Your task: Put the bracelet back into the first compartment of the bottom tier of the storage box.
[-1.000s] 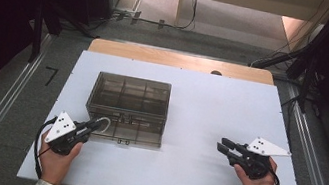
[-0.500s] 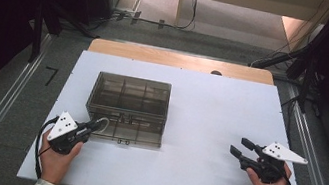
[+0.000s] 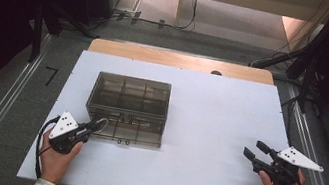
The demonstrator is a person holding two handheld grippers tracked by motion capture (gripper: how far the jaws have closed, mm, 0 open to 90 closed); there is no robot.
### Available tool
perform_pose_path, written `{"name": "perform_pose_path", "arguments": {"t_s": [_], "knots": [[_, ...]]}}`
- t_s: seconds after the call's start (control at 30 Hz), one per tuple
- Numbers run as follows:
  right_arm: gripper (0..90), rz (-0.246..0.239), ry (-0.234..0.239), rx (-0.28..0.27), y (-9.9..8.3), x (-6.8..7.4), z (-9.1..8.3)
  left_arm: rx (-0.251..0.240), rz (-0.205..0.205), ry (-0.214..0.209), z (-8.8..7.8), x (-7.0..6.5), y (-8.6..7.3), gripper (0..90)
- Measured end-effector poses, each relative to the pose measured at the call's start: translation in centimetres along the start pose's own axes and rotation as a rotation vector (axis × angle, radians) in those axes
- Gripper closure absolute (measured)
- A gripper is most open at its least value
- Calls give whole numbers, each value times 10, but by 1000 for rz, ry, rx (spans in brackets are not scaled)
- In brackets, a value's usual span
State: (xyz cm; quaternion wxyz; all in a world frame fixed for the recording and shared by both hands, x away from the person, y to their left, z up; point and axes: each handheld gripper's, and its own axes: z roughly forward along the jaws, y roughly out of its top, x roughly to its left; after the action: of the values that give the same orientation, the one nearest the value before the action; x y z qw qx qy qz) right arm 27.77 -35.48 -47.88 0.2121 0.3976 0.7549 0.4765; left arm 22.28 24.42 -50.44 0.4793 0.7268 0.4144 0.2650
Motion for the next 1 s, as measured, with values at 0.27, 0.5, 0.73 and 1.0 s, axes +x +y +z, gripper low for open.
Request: {"name": "perform_pose_path", "arguments": {"t_s": [0.27, 0.5, 0.73, 1.0], "knots": [[383, 19, -27, -5, -3, -8, -4, 13, -13, 15, 0, 4, -3, 841], [388, 22, -34, 0, -4, -8, -4, 8, -27, 17, -1, 8, -5, 787], [389, 20, -43, -4, -4, -10, -6, -24, -26, -27, -6, 8, -5, 622], [389, 22, -49, -3, -5, -12, -6, -60, -47, -12, -18, 15, -10, 508]]}}
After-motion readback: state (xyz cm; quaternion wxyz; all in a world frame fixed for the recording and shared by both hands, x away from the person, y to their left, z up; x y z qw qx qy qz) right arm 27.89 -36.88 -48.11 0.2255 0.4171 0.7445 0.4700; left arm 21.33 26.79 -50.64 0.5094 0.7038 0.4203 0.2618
